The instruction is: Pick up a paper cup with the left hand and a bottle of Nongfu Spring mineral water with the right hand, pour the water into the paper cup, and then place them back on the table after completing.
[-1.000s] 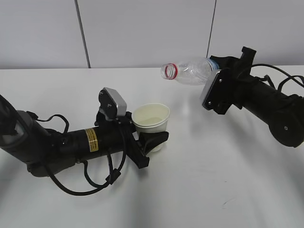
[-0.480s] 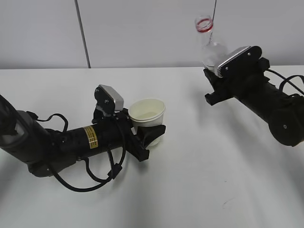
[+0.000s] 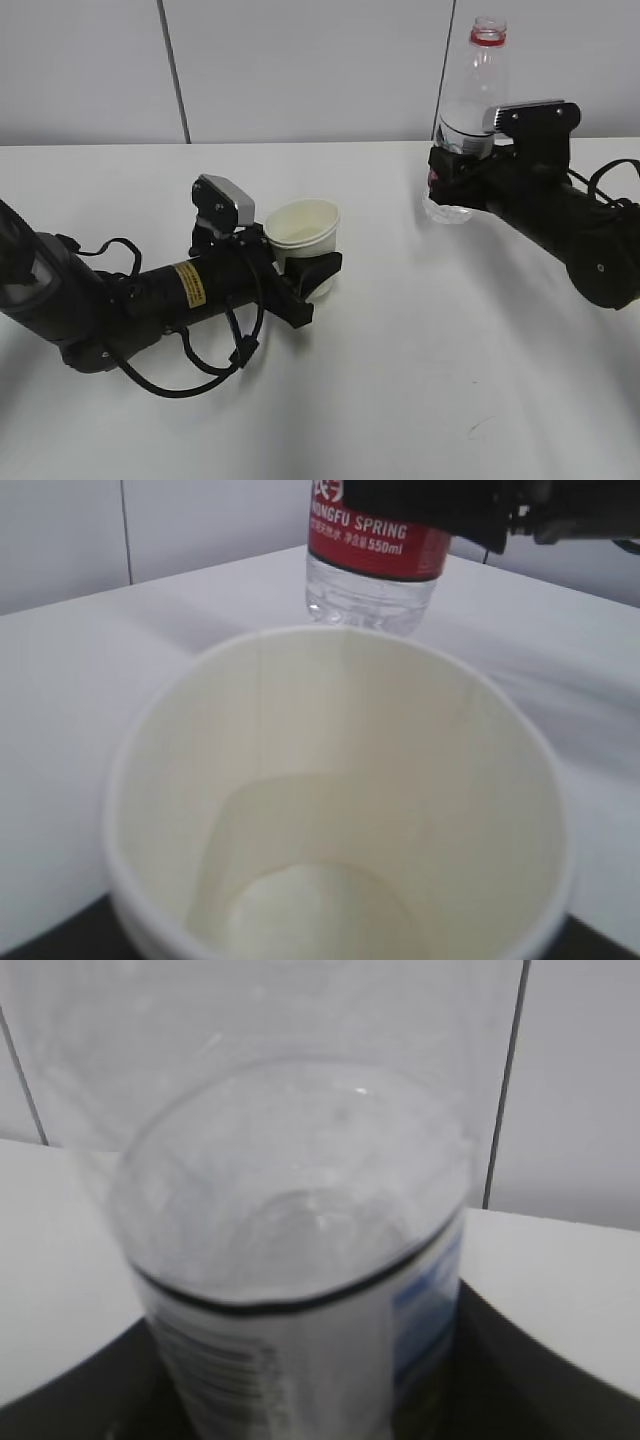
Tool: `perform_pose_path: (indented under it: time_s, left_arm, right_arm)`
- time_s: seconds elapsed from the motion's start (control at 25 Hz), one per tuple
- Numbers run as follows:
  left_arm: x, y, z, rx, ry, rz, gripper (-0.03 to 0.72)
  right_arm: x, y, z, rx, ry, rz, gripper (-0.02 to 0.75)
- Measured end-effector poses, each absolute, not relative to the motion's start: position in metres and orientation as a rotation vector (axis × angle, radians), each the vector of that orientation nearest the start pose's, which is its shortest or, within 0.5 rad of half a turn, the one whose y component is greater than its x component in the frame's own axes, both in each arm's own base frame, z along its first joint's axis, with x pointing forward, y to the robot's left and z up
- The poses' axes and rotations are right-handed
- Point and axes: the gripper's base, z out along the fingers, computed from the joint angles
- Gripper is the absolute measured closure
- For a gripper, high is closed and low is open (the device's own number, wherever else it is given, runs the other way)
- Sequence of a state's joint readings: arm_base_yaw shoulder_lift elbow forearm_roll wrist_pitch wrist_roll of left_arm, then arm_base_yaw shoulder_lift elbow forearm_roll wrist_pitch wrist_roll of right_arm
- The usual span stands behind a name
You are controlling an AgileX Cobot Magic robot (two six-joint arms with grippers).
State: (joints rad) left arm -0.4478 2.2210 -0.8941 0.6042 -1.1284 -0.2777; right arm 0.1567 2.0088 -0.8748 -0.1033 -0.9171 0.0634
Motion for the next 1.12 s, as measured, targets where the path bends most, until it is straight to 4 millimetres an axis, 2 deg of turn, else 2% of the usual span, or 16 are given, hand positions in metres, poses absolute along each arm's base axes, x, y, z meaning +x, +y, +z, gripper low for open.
perform_pose_path:
  time_s: [0.32,0.76,1.12]
  left_arm:
    - [0.327,-0.204,0.08,0.72,1.64,-0.762,0.3]
    - [0.333,-0.2,0.08,0.688,1.646,-0.679,0.3]
    - [0.344,-0.184,0.077,0.608,1.689,-0.561,0.3]
  right_arm:
    - [0.38,0.069,0.136,-0.132,1.78,0.256,0.32]
    - [0.379,0.069,0.135,-0.132,1.788,0.261,0.32]
    - [0.379,0.069,0.135,-0.134,1.788,0.261,0.32]
